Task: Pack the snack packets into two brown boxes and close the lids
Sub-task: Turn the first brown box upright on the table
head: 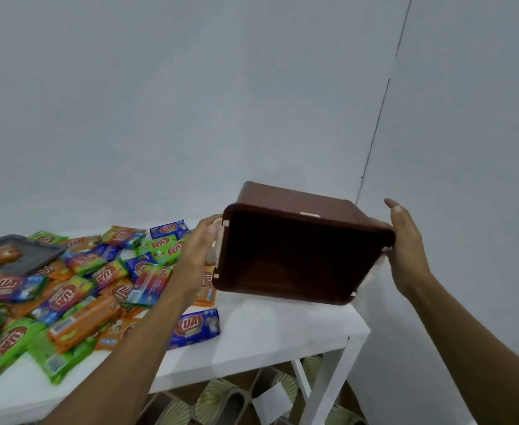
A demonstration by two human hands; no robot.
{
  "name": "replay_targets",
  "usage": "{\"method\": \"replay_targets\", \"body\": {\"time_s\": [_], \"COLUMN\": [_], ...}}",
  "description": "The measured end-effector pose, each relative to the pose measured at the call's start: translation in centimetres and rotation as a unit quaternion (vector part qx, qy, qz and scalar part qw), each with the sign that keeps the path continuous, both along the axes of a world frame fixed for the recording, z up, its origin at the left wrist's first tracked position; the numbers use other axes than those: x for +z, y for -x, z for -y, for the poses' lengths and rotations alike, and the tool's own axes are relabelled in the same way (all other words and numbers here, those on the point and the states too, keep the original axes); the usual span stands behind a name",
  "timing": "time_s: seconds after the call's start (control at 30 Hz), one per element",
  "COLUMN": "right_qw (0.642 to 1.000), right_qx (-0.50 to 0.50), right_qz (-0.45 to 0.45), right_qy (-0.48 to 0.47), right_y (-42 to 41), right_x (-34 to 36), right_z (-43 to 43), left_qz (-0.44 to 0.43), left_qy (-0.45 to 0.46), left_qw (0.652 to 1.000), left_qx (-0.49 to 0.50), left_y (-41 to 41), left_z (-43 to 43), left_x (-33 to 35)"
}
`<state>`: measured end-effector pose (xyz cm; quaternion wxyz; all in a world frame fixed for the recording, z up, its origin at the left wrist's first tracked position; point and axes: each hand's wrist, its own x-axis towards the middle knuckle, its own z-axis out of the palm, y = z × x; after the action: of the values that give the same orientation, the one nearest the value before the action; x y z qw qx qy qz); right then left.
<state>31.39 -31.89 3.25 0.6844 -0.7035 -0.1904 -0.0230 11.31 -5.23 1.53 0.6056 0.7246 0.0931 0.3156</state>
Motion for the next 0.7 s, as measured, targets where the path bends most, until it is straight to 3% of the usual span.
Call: {"method": "replay_targets", "body": {"time_s": [0.07, 0.2, 0.33, 0.47, 0.6, 0.7], "right_qw": [1.0, 0.989, 0.958, 0.956, 0.873, 0.832], "right_qx": [0.025, -0.023, -0.023, 0.048, 0.096, 0.074], "right_qz": [-0.014, 0.016, 0.0, -0.023, 0.118, 0.214], "right_qy": [-0.012, 0.148, 0.284, 0.289, 0.463, 0.506], "right_y": [-1.4, -4.0, -5.8, -6.6, -6.8, -5.9], "right_x": [0.1, -0.8, -2.8, -4.1, -5.1, -5.2], "right_z": [-0.6, -2.5, -4.0, -5.4, -6.7, -7.7], "left_qz": [-0.037, -0.103, -0.194, -0.221, -0.256, -0.272], "left_qy": [-0.032, -0.153, -0.096, -0.074, -0.122, -0.196], "left_qw": [0.998, 0.971, 0.962, 0.956, 0.945, 0.931], "left_qx": [0.028, 0.154, 0.169, 0.18, 0.164, 0.147], "left_y": [-0.8, -3.2, -3.7, -3.6, -3.2, -2.5], "left_z": [0.1, -0.2, -1.0, -1.8, -2.6, -2.8], "left_x": [0.1, -2.1, -4.7, -5.7, -5.9, -5.8]}}
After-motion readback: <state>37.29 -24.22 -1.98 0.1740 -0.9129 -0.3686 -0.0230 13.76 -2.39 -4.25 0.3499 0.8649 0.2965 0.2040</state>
